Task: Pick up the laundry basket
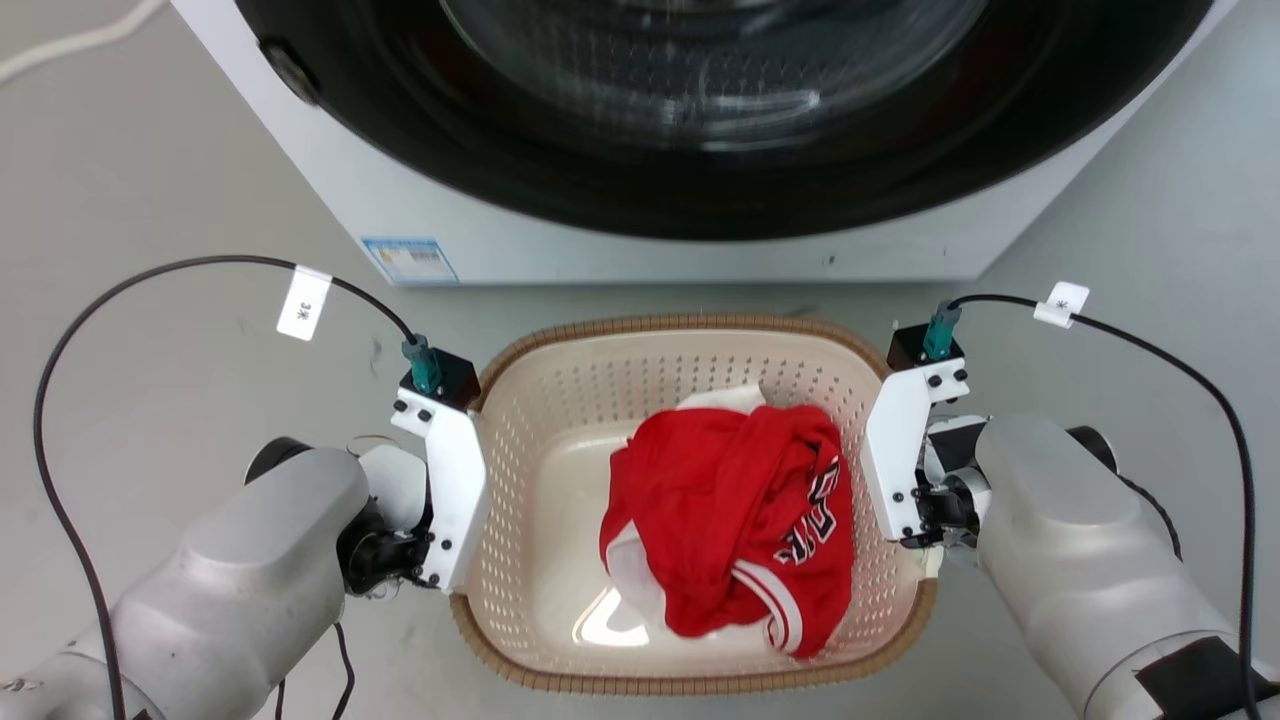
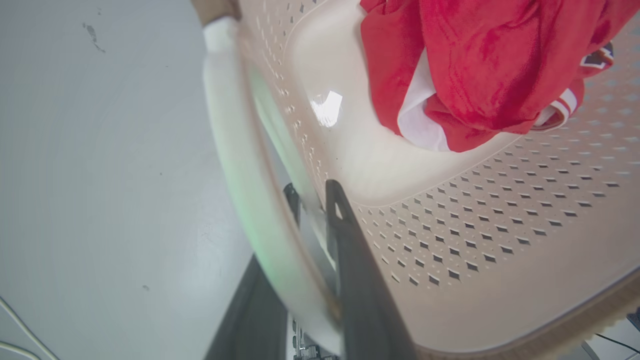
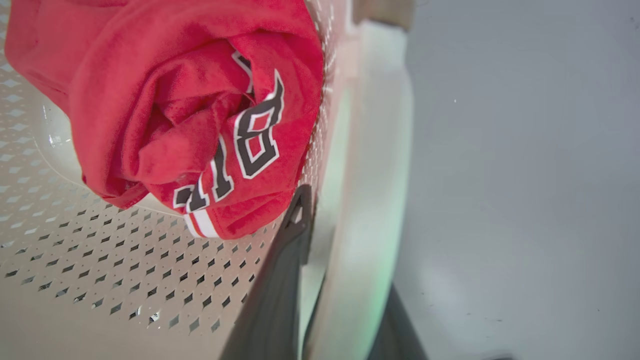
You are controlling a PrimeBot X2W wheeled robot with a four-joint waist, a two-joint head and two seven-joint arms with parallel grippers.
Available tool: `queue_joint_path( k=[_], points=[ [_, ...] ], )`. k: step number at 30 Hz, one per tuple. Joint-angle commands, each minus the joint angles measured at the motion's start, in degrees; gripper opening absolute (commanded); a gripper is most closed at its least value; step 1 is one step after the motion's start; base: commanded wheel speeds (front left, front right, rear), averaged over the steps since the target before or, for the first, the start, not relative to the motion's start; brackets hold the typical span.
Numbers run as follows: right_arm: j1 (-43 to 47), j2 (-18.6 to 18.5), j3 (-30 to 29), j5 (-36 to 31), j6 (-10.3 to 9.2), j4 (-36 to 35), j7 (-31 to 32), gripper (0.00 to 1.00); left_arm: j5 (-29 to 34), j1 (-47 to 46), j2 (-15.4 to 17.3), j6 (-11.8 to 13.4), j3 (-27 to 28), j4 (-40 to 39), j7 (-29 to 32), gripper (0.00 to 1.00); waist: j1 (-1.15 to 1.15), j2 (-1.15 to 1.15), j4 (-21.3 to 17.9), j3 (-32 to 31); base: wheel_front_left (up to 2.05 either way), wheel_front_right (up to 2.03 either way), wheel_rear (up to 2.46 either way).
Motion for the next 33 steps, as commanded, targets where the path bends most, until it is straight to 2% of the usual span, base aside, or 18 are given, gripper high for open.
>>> queue_joint_path(
  k=[1, 8, 17, 33],
  points=[
    [0.5, -0.8, 0.7, 0.6, 0.0, -0.6, 0.8, 0.0, -0.2, 1.3, 0.6, -0.5, -0.5, -0.6, 1.8, 0.0, 0.01, 0.0, 0.2, -5.8, 0.0, 0.0, 0.0],
    [1.9, -0.8, 2.5, 3.1, 0.0, -0.2, 5.0, 0.0, -1.5, 4.0, 0.2, -0.6, -0.6, -1.7, 9.2, 0.0, 0.01, 0.0, 0.7, -13.4, 0.0, 0.0, 0.0],
    [4.7, -0.6, 3.4, 5.5, 0.01, 0.5, 7.8, 0.0, -4.4, 7.2, -1.4, -0.6, -0.6, -2.1, 13.3, 0.0, 0.01, 0.0, 1.4, -19.8, 0.0, 0.0, 0.0],
    [6.8, -0.6, 3.8, 7.7, 0.01, 1.8, 10.8, 0.0, -5.8, 5.5, -2.7, -0.6, -0.5, -0.3, 18.7, 0.0, 0.01, 0.0, 1.3, -24.2, 0.0, 0.0, 0.0]
  ],
)
